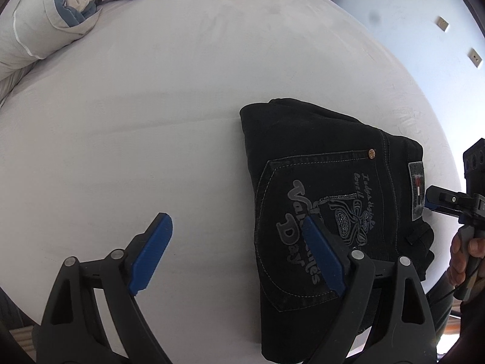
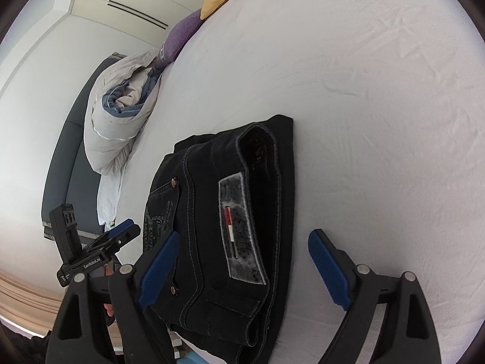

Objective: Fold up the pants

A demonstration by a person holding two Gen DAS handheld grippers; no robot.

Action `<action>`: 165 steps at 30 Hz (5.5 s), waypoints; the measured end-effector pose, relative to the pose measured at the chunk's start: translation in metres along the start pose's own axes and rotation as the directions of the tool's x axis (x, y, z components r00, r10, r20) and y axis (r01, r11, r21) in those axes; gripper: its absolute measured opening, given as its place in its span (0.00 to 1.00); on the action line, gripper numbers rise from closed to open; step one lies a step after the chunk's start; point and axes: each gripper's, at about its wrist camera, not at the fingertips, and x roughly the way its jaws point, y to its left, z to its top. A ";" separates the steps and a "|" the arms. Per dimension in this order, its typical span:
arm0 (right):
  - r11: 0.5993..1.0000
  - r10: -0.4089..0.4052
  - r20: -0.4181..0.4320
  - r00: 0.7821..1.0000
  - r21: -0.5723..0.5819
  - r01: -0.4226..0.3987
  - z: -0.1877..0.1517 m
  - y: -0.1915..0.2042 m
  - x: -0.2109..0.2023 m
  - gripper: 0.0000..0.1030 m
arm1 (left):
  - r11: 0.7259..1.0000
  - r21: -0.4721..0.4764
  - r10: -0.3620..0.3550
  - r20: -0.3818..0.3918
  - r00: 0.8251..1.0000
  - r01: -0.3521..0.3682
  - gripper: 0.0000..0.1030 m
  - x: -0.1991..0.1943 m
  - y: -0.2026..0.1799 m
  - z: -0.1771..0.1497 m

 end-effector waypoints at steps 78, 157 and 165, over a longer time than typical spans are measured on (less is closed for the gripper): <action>0.984 -0.171 0.183 0.968 -0.017 0.178 0.131 -0.011 0.015 0.69 | 0.996 -0.025 -0.089 0.060 0.994 0.091 0.70 0.082 0.040 0.116; 0.791 -0.427 0.565 0.706 -0.145 0.595 -0.103 0.258 -0.161 1.00 | 0.987 -0.079 0.156 0.328 0.932 -0.137 1.00 -0.274 0.007 -0.081; 0.796 -0.429 0.540 0.724 -0.153 0.585 -0.101 0.256 -0.151 1.00 | 0.986 -0.084 0.160 0.304 0.939 -0.141 1.00 -0.264 0.010 -0.080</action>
